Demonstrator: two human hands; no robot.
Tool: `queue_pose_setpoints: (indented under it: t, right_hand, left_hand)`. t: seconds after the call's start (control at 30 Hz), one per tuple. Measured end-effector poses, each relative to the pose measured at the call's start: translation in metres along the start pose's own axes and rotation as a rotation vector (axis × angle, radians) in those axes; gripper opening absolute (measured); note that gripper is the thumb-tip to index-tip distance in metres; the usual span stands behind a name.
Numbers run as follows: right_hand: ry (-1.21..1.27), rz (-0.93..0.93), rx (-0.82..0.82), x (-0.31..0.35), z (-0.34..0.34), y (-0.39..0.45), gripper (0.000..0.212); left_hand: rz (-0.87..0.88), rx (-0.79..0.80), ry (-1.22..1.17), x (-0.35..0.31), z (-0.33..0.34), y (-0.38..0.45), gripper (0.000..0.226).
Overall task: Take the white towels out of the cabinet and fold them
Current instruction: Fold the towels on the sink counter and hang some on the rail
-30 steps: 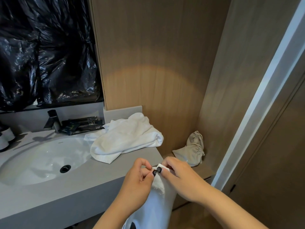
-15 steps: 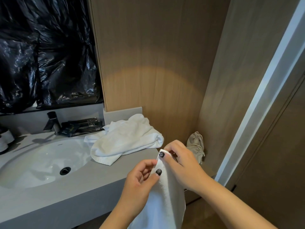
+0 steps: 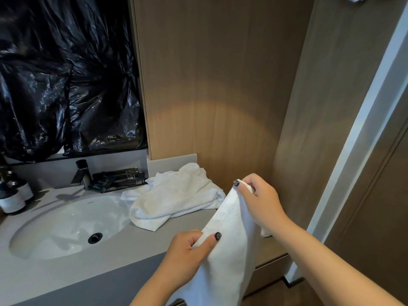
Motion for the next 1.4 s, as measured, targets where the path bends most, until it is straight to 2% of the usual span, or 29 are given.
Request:
queue_pose_setpoints:
  t: [0.27, 0.4, 0.77, 0.93, 1.03, 1.17, 1.23, 1.4]
  right_hand:
    - [-0.017, 0.06, -0.041, -0.017, -0.015, 0.027, 0.028]
    - [-0.015, 0.082, -0.108, -0.024, -0.028, 0.035, 0.027]
    - [-0.047, 0.177, -0.304, -0.077, -0.105, 0.038, 0.023]
    - [-0.018, 0.243, -0.356, -0.101, -0.13, 0.028, 0.023]
    - [0.015, 0.289, -0.366, -0.116, -0.142, 0.019, 0.024]
    - [0.087, 0.334, -0.325, -0.135, -0.147, 0.0, 0.019]
    - [0.115, 0.352, -0.338, -0.143, -0.152, -0.008, 0.018]
    - [0.162, 0.337, -0.35, -0.148, -0.17, -0.017, 0.016]
  left_hand:
    - [0.001, -0.052, 0.153, 0.004, -0.023, 0.004, 0.062]
    - [0.028, -0.047, 0.303, 0.007, -0.037, 0.008, 0.06]
    - [0.125, -0.022, 0.464, 0.013, -0.055, 0.014, 0.056]
    - [0.014, -0.175, 0.255, 0.016, -0.074, 0.018, 0.054]
    - [-0.078, -0.254, -0.016, 0.024, -0.076, 0.021, 0.046]
    - [-0.137, -0.278, -0.297, 0.034, -0.063, 0.026, 0.063]
    - [-0.147, -0.286, -0.362, 0.035, -0.054, 0.031, 0.067]
    - [-0.155, -0.388, -0.509, 0.024, -0.033, 0.042, 0.042]
Point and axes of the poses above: each hand's wrist, its own y-axis towards the middle knuckle, its own z-axis out of the palm, x = y × z, the point moved 7 cm from there along y, towards the middle knuckle, and after that the axes turned 2 degrees about -z, right-handed, at the moved point
